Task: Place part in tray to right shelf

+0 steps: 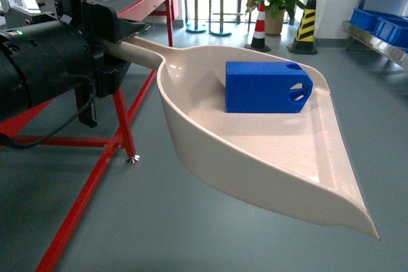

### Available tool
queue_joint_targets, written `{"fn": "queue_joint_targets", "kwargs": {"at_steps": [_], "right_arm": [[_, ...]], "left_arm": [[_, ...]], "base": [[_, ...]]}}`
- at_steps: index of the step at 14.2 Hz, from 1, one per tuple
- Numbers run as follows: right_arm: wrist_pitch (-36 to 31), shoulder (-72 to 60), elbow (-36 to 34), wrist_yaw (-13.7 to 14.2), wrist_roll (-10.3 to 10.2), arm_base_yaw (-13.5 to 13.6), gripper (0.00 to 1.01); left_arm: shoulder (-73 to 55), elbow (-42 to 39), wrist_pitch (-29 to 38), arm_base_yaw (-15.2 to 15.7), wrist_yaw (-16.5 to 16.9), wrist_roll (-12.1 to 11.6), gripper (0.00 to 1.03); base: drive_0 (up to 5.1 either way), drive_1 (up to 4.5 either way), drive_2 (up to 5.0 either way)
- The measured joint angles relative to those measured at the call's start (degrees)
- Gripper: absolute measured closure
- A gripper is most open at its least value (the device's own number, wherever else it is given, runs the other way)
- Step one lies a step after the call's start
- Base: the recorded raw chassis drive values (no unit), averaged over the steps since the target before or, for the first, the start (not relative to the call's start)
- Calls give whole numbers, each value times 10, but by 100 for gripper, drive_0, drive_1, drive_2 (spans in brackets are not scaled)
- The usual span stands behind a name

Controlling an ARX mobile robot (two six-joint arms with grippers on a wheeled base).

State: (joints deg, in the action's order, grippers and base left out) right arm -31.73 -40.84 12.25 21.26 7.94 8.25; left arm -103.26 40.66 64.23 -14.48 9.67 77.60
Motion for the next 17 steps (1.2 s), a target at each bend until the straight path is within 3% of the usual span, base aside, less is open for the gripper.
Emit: {"fn": "queue_joint_targets", "kwargs": {"at_steps": [17], "right_arm": [[0, 0, 0, 0, 0, 0, 3]], "left_arm": [[0, 0, -2, 0, -1, 0, 91]], "base": [[7, 417, -403]]}}
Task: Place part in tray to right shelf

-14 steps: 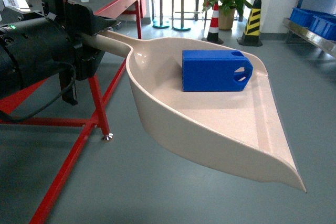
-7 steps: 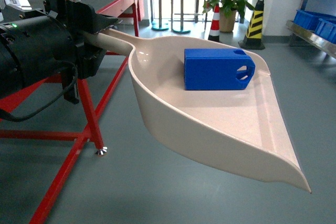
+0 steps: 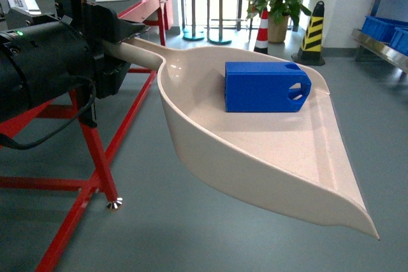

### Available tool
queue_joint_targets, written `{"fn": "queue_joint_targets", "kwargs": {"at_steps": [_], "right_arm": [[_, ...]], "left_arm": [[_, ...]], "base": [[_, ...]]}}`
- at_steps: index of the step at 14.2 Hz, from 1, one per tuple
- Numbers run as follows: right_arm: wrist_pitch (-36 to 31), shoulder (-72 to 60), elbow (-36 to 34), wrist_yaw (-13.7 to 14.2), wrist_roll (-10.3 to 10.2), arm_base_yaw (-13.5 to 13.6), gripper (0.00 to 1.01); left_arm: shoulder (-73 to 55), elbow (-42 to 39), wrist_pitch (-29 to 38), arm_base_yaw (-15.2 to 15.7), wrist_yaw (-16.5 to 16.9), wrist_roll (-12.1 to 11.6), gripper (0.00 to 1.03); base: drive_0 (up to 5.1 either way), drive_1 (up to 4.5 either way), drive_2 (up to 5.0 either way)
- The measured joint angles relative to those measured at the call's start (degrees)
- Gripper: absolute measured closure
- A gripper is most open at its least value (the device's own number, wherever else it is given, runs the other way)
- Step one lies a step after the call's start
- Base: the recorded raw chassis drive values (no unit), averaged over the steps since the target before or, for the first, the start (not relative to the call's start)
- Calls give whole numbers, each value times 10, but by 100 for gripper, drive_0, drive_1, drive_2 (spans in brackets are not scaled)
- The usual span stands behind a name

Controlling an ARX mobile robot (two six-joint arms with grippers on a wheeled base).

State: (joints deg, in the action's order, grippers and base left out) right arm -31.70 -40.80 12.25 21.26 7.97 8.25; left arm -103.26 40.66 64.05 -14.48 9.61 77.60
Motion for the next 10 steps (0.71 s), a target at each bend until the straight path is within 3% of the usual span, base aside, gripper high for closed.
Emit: {"fn": "queue_joint_targets", "kwargs": {"at_steps": [8, 10], "right_arm": [[0, 0, 0, 0, 0, 0, 3], [2, -4, 0, 0, 0, 0, 3]], "left_arm": [[0, 0, 3, 1, -2, 0, 91], [-1, 1, 0, 1, -2, 0, 91]], "base": [[12, 443, -420], [-24, -24, -24]]}}
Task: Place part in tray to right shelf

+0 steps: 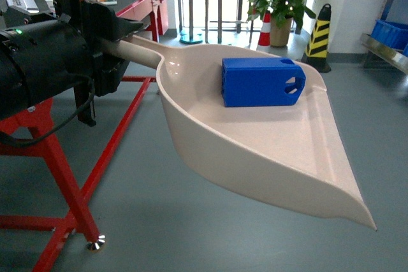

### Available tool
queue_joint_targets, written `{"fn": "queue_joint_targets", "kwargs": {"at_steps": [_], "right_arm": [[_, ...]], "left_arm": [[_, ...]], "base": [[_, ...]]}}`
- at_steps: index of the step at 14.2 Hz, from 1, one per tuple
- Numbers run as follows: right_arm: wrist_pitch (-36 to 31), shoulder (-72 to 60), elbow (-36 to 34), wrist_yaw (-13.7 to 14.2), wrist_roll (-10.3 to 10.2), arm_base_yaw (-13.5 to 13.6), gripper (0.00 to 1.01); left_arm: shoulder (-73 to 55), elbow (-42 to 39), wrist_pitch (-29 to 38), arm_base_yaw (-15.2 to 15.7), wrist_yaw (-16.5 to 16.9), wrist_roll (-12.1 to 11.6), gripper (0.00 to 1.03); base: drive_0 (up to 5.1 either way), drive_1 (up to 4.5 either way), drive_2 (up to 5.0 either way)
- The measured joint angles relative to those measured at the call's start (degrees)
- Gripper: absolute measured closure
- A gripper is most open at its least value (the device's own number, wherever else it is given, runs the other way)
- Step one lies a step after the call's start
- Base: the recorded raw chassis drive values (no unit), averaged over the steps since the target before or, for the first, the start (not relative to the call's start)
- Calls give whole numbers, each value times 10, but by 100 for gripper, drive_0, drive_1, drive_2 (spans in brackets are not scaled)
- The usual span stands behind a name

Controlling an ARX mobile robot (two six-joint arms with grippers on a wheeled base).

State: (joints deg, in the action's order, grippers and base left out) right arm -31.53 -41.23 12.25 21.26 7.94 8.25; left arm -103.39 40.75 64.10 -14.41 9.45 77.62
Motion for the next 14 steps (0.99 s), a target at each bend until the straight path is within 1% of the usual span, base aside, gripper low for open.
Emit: {"fn": "queue_joint_targets", "kwargs": {"at_steps": [2, 5, 14], "right_arm": [[-2, 1, 0, -1, 0, 0, 3], [-2, 2, 0, 0, 0, 0, 3], [-2, 2, 0, 0, 0, 0, 3]], "left_arm": [[0, 0, 5, 6, -6, 0, 91], [0, -1, 2, -1, 1, 0, 91], [0, -1, 2, 0, 0, 0, 91]], "base": [[-183, -183, -183], [-169, -169, -169], [-160, -160, -160]]}}
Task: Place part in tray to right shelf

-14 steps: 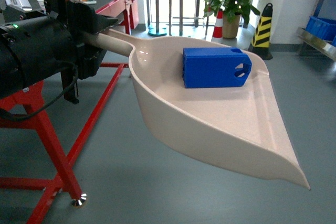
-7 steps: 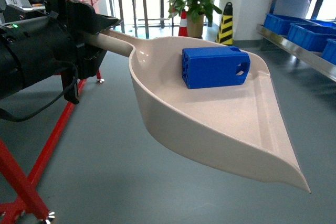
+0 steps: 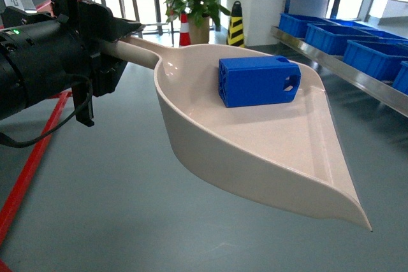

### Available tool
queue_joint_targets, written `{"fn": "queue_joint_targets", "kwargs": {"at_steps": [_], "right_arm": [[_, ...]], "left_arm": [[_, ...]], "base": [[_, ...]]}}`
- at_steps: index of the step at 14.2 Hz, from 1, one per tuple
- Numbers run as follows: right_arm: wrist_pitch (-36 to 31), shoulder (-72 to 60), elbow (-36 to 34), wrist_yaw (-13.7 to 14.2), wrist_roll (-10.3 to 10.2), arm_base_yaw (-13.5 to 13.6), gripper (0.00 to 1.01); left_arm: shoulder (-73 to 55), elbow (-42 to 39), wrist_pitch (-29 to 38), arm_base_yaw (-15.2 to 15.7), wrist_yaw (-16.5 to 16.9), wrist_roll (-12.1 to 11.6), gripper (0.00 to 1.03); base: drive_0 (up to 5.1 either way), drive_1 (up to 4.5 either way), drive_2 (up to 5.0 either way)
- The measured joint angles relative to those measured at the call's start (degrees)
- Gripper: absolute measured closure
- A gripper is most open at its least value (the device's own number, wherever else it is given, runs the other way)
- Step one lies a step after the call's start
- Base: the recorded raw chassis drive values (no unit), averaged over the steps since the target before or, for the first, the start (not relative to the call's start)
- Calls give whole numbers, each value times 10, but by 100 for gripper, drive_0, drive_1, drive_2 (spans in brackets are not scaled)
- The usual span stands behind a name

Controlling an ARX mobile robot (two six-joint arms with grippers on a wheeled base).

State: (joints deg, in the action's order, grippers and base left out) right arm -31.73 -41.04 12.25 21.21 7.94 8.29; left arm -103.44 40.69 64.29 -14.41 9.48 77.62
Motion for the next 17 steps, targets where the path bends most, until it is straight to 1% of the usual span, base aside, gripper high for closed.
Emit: {"fn": "queue_joint_targets", "kwargs": {"at_steps": [17], "right_arm": [[0, 0, 0, 0, 0, 0, 3]], "left_arm": [[0, 0, 0, 0, 0, 0, 91]], "base": [[-156, -156, -156]]}}
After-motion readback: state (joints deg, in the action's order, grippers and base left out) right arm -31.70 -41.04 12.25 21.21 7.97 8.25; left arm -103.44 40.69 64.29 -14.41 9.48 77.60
